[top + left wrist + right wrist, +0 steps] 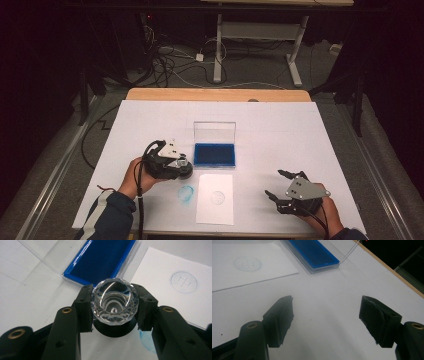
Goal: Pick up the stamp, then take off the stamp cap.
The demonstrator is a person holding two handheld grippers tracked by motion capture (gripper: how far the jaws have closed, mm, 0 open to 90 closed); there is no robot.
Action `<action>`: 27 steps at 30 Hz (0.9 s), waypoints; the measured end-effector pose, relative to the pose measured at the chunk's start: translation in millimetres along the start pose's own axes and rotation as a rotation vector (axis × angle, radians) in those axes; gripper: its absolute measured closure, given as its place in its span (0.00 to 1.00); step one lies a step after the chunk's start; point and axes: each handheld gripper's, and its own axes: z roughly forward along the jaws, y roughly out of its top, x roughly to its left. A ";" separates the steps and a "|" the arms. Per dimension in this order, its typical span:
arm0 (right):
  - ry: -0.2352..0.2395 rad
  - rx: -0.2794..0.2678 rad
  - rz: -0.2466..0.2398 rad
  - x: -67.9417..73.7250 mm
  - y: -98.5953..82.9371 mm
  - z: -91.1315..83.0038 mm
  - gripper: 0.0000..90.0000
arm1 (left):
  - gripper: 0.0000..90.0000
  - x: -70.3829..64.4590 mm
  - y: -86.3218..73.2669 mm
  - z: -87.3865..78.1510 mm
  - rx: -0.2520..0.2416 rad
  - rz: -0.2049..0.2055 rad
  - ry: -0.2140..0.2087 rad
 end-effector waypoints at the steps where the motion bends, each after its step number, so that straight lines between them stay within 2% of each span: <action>1: 0.000 0.000 0.000 0.0 0.0 0.0 0.30 | 0.60 0.0 -0.4 -1.9 -0.001 0.001 0.007; 5: 0.004 -0.004 -0.003 0.1 1.1 0.2 0.30 | 0.61 -0.7 -2.2 -8.6 -0.032 -0.007 0.020; 6: 0.005 -0.007 -0.001 0.2 1.5 0.4 0.30 | 0.61 -0.3 -2.4 -9.8 -0.036 -0.009 0.011; 8: 0.007 -0.009 0.001 0.6 1.5 0.7 0.31 | 0.60 -1.0 -2.3 -13.3 -0.051 -0.004 0.041; 9: 0.010 -0.008 0.000 0.7 1.2 0.9 0.32 | 0.61 -0.3 -1.7 -14.7 -0.047 -0.001 0.022; 11: 0.015 -0.004 0.005 0.1 0.1 1.9 0.31 | 0.61 -1.7 -1.2 -18.0 -0.062 0.007 0.041; 12: 0.015 -0.004 0.005 0.1 0.1 1.9 0.31 | 0.61 -2.2 -0.8 -18.9 -0.061 0.007 0.026; 18: 0.023 -0.028 0.010 2.2 2.6 3.2 0.26 | 0.60 -6.4 4.0 -21.6 -0.082 0.012 0.021; 24: 0.024 -0.047 0.023 2.4 7.9 6.8 0.23 | 0.61 -16.2 15.2 -24.5 -0.099 0.042 0.009; 27: 0.049 -0.060 0.027 2.6 12.1 7.8 0.24 | 0.60 -22.2 19.8 -26.9 -0.114 0.046 0.010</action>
